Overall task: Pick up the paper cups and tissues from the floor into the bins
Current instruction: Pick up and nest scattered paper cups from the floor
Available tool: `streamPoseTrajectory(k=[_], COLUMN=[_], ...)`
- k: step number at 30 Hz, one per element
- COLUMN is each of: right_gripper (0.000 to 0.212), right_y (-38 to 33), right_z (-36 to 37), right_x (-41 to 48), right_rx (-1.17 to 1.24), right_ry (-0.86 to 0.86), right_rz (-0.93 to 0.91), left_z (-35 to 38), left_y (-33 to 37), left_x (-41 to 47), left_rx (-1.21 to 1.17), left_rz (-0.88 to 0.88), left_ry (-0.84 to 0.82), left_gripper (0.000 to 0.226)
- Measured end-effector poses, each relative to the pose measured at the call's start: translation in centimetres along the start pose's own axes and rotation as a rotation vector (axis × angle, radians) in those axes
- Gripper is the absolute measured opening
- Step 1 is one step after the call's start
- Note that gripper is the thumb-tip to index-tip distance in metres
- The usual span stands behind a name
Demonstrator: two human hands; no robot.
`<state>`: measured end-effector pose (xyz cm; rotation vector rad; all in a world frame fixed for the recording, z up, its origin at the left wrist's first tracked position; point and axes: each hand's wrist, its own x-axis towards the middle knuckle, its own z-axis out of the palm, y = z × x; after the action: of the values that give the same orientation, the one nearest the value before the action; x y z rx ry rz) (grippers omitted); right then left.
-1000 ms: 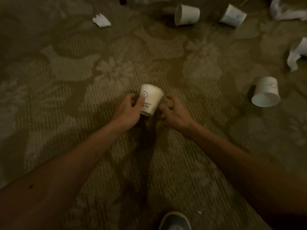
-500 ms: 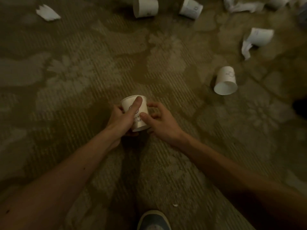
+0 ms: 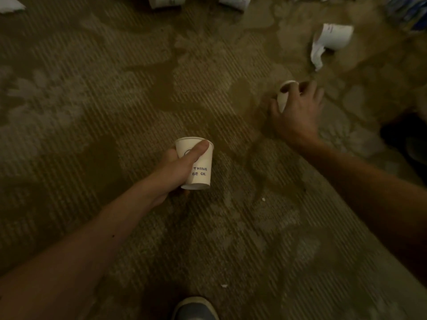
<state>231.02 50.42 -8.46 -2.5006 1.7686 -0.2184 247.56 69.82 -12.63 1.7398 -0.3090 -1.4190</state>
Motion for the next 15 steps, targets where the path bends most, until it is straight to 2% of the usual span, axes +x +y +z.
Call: streamPoseTrajectory(k=[6,9,15], right_gripper=[0.072,0.067,0.054], right_y=[1.9,2.4,1.4], right_z=[2.5,3.0,2.3], right_x=[3.4,3.6,2.6], right_rx=[0.128,0.187,0.288], right_ry=[-0.273,-0.261,-0.239], right_rz=[0.219,0.295,0.311], left_z=[0.0,-0.5,-1.5], left_y=[-0.6,-0.7,-0.7], left_x=[0.1,0.2,0.3], left_rx=[-0.009,-0.019,-0.055], left_rz=[-0.005,0.003,0.023], left_ry=[-0.005,0.003,0.025], left_gripper=[0.05,0.047,0.044])
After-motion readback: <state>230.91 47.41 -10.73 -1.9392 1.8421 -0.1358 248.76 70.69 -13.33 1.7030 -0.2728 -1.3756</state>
